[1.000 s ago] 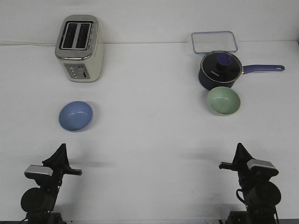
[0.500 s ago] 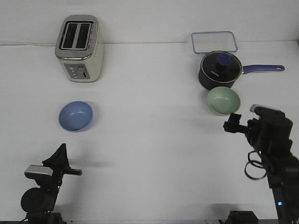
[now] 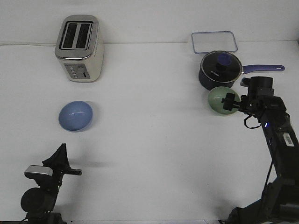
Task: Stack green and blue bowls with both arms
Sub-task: 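Reach the right gripper forward to the rim of the pale green bowl, then grasp the green bowl rim with the right gripper and carry it toward the table center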
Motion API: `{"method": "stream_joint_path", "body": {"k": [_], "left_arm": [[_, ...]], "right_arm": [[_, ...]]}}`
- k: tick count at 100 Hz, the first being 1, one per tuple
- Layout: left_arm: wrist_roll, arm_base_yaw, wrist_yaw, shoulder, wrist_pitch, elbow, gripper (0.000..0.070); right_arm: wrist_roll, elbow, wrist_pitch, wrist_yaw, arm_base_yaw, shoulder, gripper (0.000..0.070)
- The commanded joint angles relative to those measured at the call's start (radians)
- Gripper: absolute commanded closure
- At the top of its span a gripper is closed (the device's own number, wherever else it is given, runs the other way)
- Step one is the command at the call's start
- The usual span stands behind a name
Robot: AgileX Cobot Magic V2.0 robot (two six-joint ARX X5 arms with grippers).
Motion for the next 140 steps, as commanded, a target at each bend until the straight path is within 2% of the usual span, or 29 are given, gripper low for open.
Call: {"method": "stream_joint_path", "body": {"k": [1, 18, 33, 38, 47, 57, 86, 104, 121, 140], "left_arm": [[-0.002, 0.000, 0.002, -0.001, 0.010, -0.019, 0.0686], [-0.002, 0.000, 0.002, -0.001, 0.010, -0.019, 0.0686], [-0.002, 0.000, 0.002, -0.001, 0.010, -0.019, 0.0686], [-0.002, 0.000, 0.002, -0.001, 0.010, -0.019, 0.0686], [-0.002, 0.000, 0.002, -0.001, 0.010, -0.019, 0.0686], [-0.002, 0.000, 0.002, -0.001, 0.010, -0.019, 0.0686], [-0.002, 0.000, 0.002, -0.001, 0.010, -0.019, 0.0686], [-0.002, 0.000, 0.002, -0.001, 0.010, -0.019, 0.0685], [-0.002, 0.000, 0.002, -0.001, 0.010, -0.019, 0.0686], [-0.002, 0.000, 0.002, -0.001, 0.010, -0.019, 0.0686]], "right_arm": [[-0.028, 0.032, 0.016, -0.001, -0.008, 0.058, 0.0150], [-0.035, 0.038, 0.072, -0.050, -0.026, 0.153, 0.0154], [-0.035, 0.038, 0.100, -0.057, -0.031, 0.197, 0.0221], [-0.035, 0.038, 0.104, -0.060, -0.031, 0.205, 0.0293], [-0.040, 0.038, 0.104, -0.077, -0.031, 0.212, 0.0522], [-0.041, 0.038, 0.106, -0.074, -0.032, 0.214, 0.0700], [-0.056, 0.039, 0.090, -0.077, -0.043, 0.146, 0.0700], [-0.045, 0.039, 0.051, -0.180, -0.050, -0.008, 0.0700], [-0.047, 0.038, -0.050, -0.293, -0.029, -0.166, 0.0700], [-0.046, 0.006, -0.140, -0.311, 0.096, -0.306, 0.0700]]}}
